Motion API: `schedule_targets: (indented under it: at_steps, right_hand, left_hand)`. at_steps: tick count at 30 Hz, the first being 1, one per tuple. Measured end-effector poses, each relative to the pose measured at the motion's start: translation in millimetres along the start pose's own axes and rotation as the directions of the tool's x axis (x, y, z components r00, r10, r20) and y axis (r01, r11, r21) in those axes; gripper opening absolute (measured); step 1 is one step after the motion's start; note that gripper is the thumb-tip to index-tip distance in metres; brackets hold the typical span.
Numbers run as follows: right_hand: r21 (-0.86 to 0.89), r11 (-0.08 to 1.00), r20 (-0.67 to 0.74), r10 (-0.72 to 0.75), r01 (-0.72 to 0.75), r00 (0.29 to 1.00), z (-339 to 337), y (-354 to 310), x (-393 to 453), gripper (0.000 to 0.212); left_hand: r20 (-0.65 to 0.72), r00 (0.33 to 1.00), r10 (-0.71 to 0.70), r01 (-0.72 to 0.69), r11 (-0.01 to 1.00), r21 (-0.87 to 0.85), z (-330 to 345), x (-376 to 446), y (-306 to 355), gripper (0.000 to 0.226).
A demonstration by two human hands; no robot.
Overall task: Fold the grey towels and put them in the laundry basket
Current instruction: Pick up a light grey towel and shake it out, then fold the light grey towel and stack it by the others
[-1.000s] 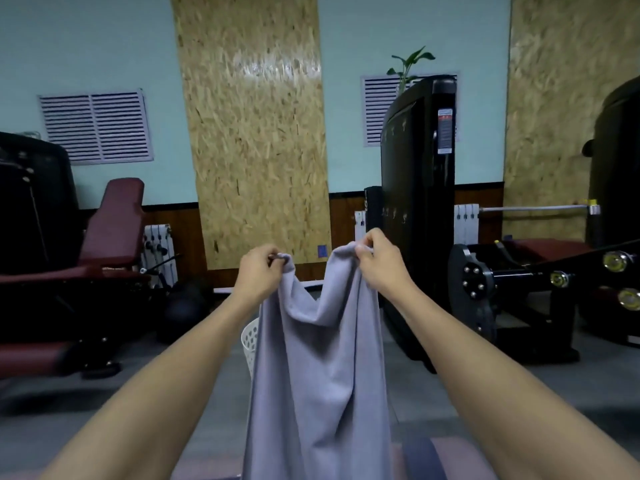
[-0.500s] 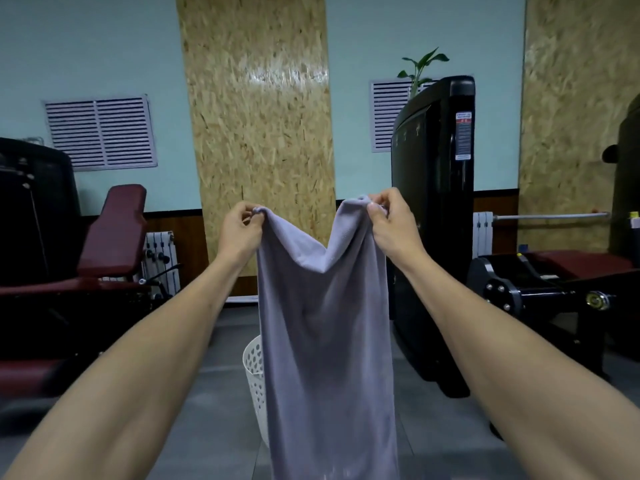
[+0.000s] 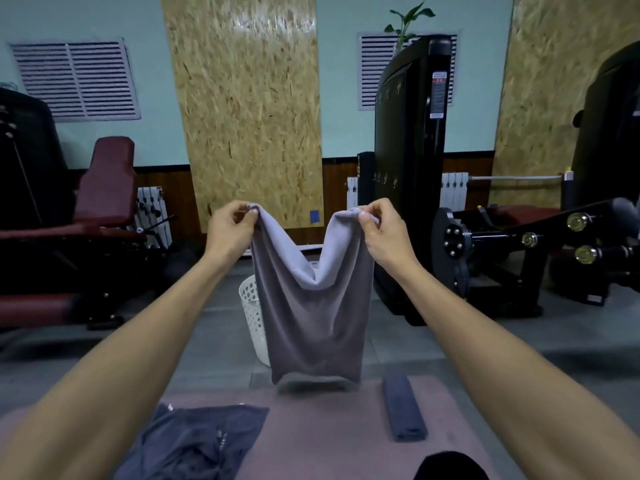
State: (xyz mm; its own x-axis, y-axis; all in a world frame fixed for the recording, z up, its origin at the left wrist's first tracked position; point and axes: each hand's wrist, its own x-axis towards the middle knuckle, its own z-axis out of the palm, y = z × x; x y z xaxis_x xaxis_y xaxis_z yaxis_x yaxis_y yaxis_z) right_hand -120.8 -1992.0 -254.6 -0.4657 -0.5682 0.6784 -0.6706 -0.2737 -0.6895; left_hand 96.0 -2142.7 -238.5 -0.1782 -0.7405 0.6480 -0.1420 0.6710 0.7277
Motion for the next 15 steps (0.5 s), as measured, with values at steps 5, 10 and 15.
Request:
schedule_targets:
  at_steps: [5,10,15]
  right_hand:
    - [-0.065,0.996,-0.021,-0.056,0.055,0.998,-10.4,-13.8,-24.3,0.010]
    - [-0.098,0.994,0.022,0.050,-0.048,0.998,-7.1,13.1,-57.2,0.008]
    - [-0.119,0.952,0.147,0.297,-0.282,0.943,13.9,67.5,-101.9,0.009]
  left_hand:
    - [0.035,0.999,0.008,-0.006,0.998,-0.055,4.5,-35.1,16.6,0.010]
    - [0.100,0.994,-0.046,0.048,0.999,-0.017,22.5,-79.7,-12.9,0.016]
    - [0.147,0.968,-0.204,0.178,0.968,0.176,39.8,-141.4,-74.9,0.024]
